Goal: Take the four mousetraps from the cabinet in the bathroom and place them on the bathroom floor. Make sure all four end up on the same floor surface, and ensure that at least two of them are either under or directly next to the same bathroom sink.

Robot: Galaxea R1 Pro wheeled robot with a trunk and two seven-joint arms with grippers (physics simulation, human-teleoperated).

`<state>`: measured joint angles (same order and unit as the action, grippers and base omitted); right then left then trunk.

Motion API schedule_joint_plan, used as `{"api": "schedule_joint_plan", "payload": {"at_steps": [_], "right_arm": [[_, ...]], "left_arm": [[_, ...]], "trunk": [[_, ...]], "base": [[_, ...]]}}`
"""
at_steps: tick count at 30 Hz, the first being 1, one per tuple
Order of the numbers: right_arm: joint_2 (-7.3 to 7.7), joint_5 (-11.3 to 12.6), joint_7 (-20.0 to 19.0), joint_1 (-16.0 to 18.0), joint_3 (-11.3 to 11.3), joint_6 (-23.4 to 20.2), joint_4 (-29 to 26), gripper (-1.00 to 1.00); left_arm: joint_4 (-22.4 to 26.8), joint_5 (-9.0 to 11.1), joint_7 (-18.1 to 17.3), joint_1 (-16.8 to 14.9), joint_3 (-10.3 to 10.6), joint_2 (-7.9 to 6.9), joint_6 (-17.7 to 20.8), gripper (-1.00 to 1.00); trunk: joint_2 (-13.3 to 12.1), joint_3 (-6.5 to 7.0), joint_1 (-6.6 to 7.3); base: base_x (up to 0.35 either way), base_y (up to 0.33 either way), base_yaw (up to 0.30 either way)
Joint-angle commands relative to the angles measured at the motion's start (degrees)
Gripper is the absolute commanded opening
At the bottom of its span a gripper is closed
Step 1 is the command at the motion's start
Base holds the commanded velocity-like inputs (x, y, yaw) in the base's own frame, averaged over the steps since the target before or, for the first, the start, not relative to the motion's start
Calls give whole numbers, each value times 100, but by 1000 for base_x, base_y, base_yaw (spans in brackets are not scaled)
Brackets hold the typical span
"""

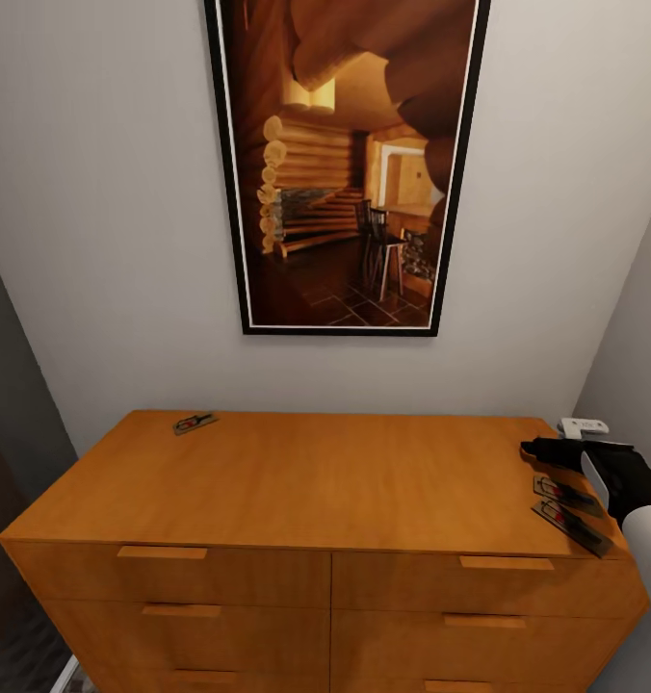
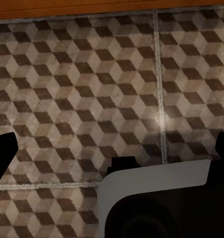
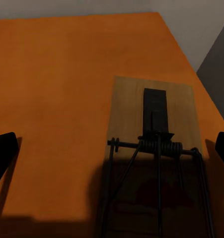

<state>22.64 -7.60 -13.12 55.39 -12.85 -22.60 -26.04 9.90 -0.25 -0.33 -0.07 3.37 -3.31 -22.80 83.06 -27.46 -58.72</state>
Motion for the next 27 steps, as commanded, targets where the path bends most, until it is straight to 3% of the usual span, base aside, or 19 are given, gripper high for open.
{"api": "schedule_joint_plan", "payload": {"at_steps": [1, 27], "right_arm": [[-5, -93, -50, -2, -34, -26, 46, 100], [-7, -93, -50, -2, -34, -25, 96, 100]], "left_arm": [[1, -2, 7, -1, 32, -3, -13, 100], [0, -2, 7, -1, 32, -3, -13, 100]], "trunk": [[2, -7, -1], [2, -7, -1]], "base": [[0, 0, 0], [0, 0, 0]]}}
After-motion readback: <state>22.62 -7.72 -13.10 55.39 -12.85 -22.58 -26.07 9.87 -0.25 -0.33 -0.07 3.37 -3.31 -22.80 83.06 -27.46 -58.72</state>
